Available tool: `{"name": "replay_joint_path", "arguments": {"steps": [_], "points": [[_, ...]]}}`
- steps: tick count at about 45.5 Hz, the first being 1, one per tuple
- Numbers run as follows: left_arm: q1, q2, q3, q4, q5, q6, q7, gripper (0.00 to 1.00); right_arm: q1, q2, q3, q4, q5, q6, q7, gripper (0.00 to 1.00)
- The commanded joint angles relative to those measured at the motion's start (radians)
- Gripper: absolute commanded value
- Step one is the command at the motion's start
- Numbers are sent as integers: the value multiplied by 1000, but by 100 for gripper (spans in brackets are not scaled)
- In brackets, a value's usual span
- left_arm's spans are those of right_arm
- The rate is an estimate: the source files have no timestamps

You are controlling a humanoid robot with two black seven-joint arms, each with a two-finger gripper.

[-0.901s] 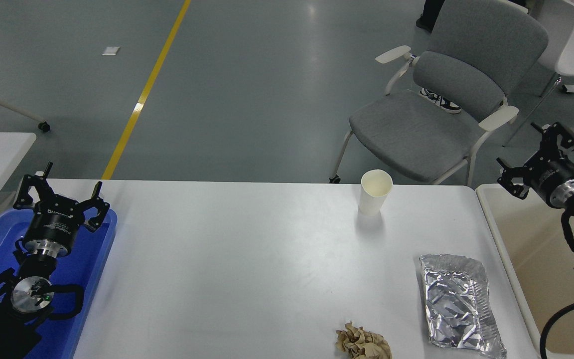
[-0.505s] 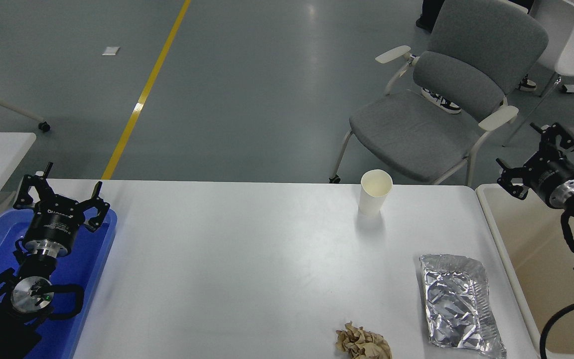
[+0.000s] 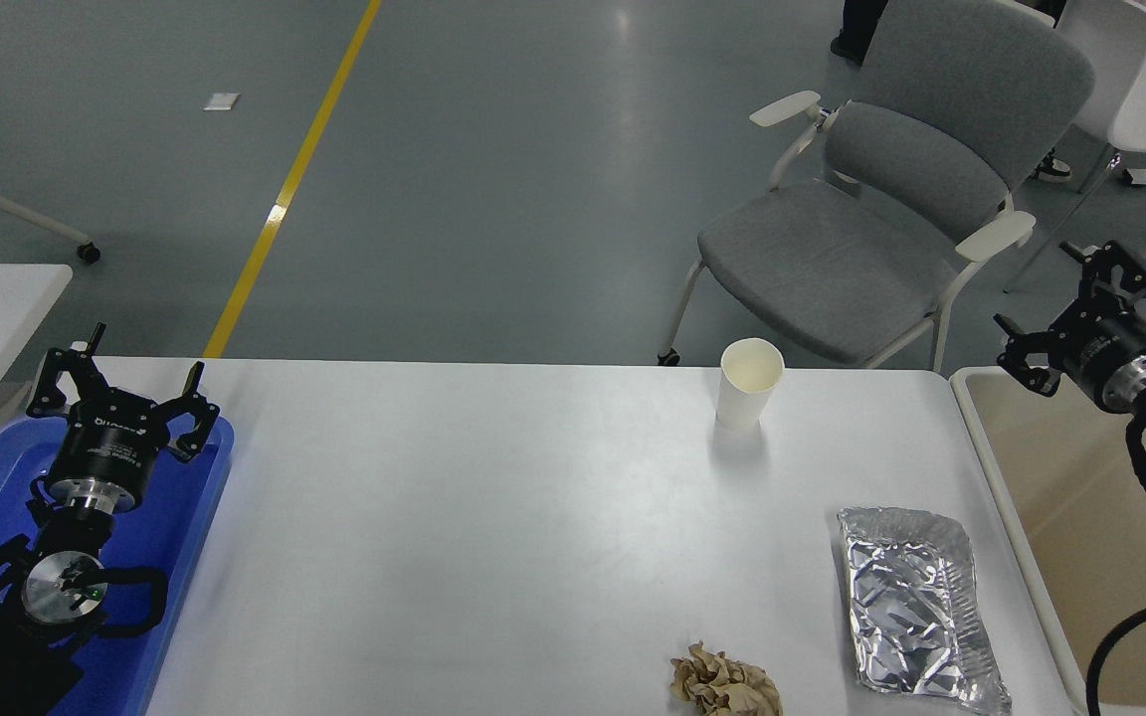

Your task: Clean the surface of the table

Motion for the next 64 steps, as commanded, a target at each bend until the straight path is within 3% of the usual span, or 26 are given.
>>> {"name": "replay_joint_path", "arguments": {"steps": [1, 11, 21, 32, 46, 55, 64], "points": [[0, 0, 0, 0, 0, 0, 0, 100, 38, -30, -137, -3, -11, 1, 0, 99], [0, 0, 0, 0, 0, 0, 0, 100, 150, -49, -524, 22, -11, 10, 1, 99], [0, 0, 0, 0, 0, 0, 0, 100, 339, -85, -824, 177, -55, 58, 1, 99], [0, 0, 0, 0, 0, 0, 0, 100, 453, -72, -868, 191, -310, 133, 7, 99], [0, 0, 0, 0, 0, 0, 0, 100, 474, 40, -873, 216, -663, 153, 95, 99], [0, 0, 0, 0, 0, 0, 0, 100, 494, 106, -873, 342, -793, 134, 104, 99], [0, 0, 0, 0, 0, 0, 0, 100, 480, 194, -928, 347, -861, 58, 104, 98]]}}
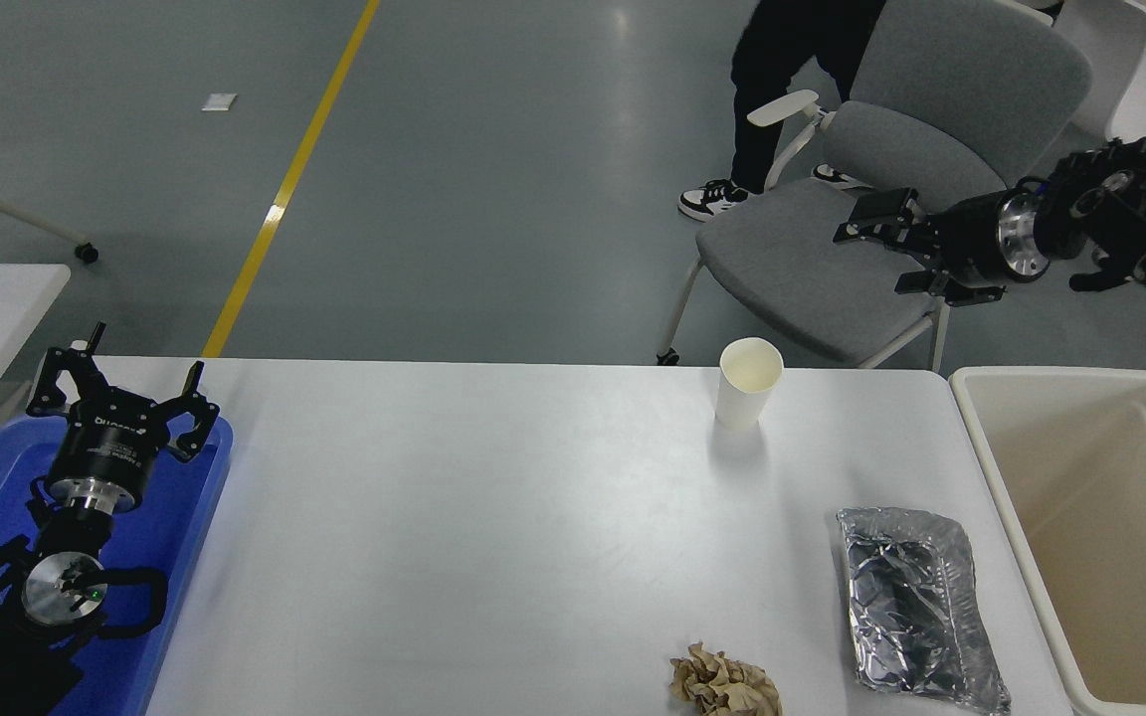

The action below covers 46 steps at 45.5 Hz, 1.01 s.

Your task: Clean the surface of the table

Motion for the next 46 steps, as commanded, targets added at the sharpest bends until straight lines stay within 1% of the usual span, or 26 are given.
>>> {"name": "replay_joint_path", "arguments": {"steps": [1, 13, 21, 35, 40, 46], "points": [[0, 0, 0, 0, 0, 0, 0, 100, 0, 101, -63, 42, -120, -77, 10, 98], [0, 0, 0, 0, 0, 0, 0, 100, -89, 198, -140, -5, -123, -222, 9, 98], [0, 0, 0, 0, 0, 0, 0, 100, -141, 218, -172, -44, -123, -292, 9, 97], [0, 0, 0, 0, 0, 0, 0, 100, -205, 236, -184, -162, -123, -319, 9, 93], [0, 0, 0, 0, 0, 0, 0, 100, -222, 236, -186, -180, -124, -330, 9, 87], [0, 0, 0, 0, 0, 0, 0, 100, -241, 236, -186, -182, -133, -359, 9, 86]]}}
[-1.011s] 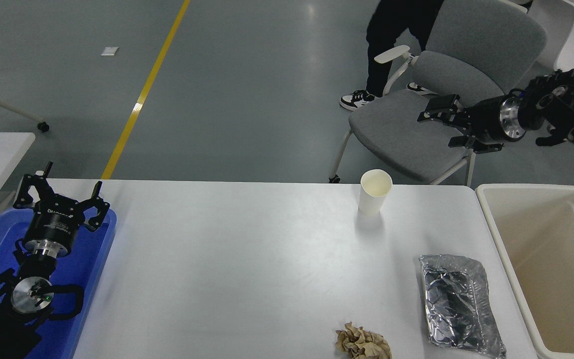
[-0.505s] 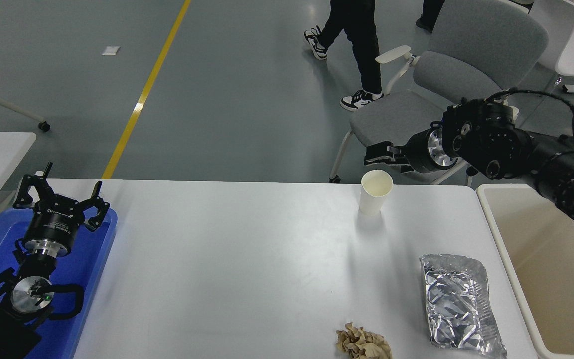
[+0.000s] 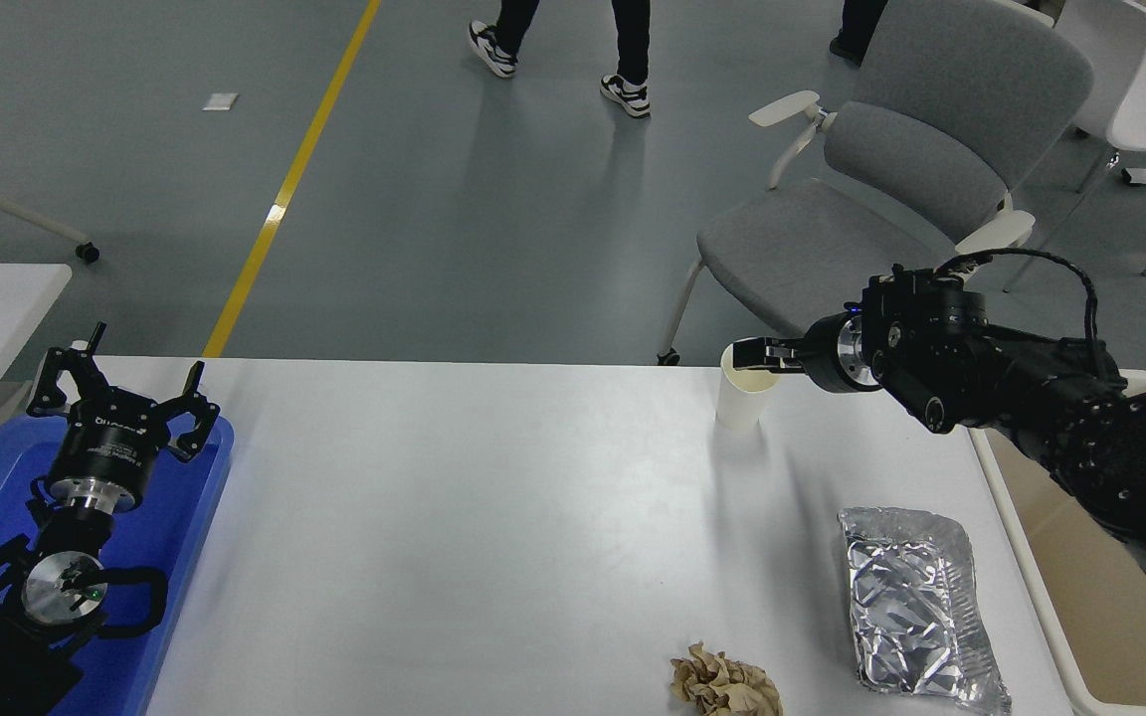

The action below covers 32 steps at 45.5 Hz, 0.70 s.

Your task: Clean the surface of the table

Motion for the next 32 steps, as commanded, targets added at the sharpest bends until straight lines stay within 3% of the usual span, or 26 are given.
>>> {"name": "replay_joint_path", "arguments": {"steps": [1, 14, 32], "points": [[0, 0, 0, 0, 0, 0, 0, 100, -43, 7, -6, -35, -14, -48, 0, 86], [0, 0, 0, 0, 0, 0, 0, 100, -83, 47, -1, -43, -24, -142, -3, 79], [-1, 0, 0, 0, 0, 0, 0, 100, -91, 55, 3, -79, -14, -167, -5, 67]]}}
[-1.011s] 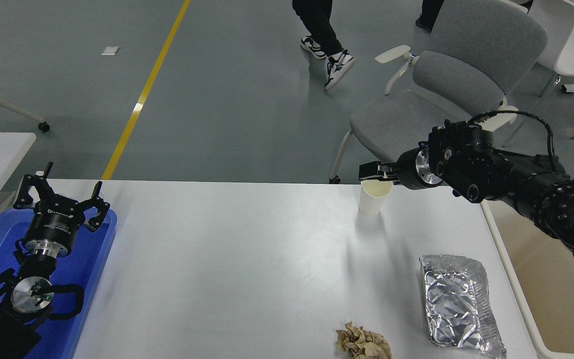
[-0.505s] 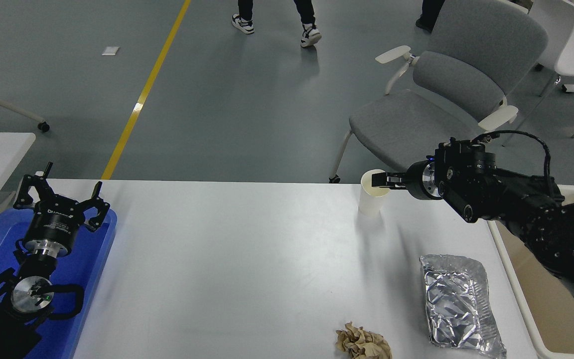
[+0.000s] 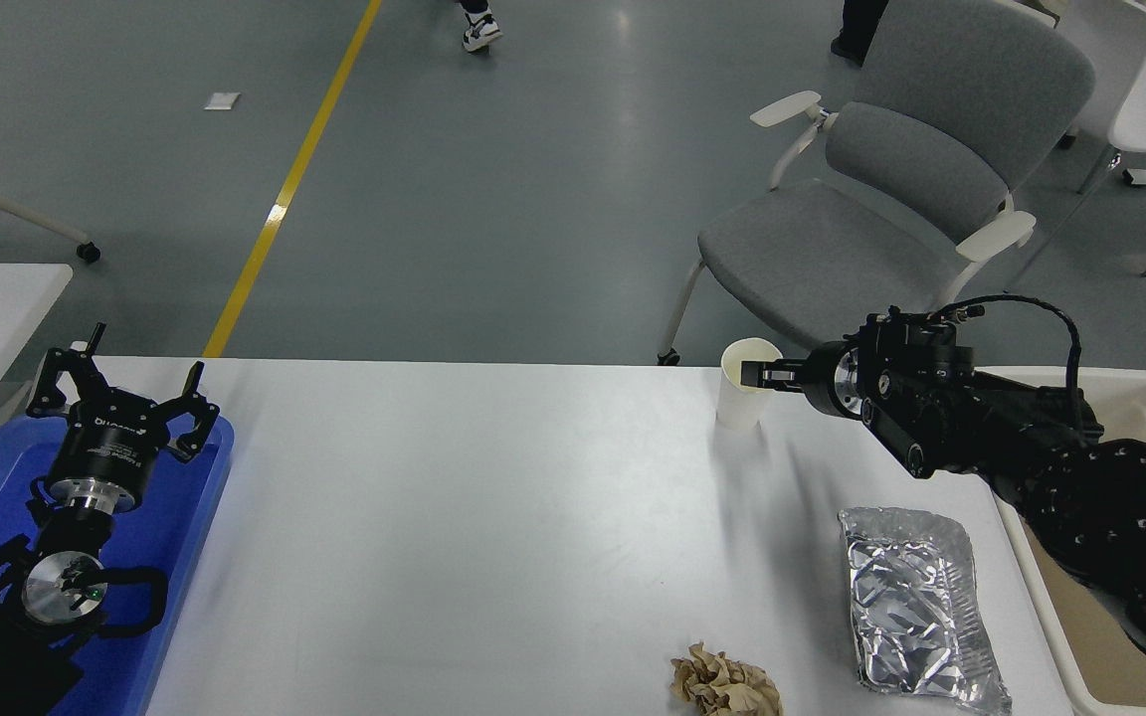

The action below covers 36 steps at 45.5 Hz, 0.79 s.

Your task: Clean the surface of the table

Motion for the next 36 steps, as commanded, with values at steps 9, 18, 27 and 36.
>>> {"name": "replay_joint_path", "arguments": {"steps": [9, 18, 27, 36], "points": [[0, 0, 0, 0, 0, 0, 0, 100, -20, 6, 2, -32, 4, -21, -3, 67], [0, 0, 0, 0, 0, 0, 0, 100, -29, 6, 2, -32, -1, -44, -6, 67], [0, 0, 0, 0, 0, 0, -1, 100, -32, 6, 4, -49, 12, -55, -6, 64], [0, 0, 0, 0, 0, 0, 0, 100, -44, 6, 5, -51, 15, -55, -6, 56]]}}
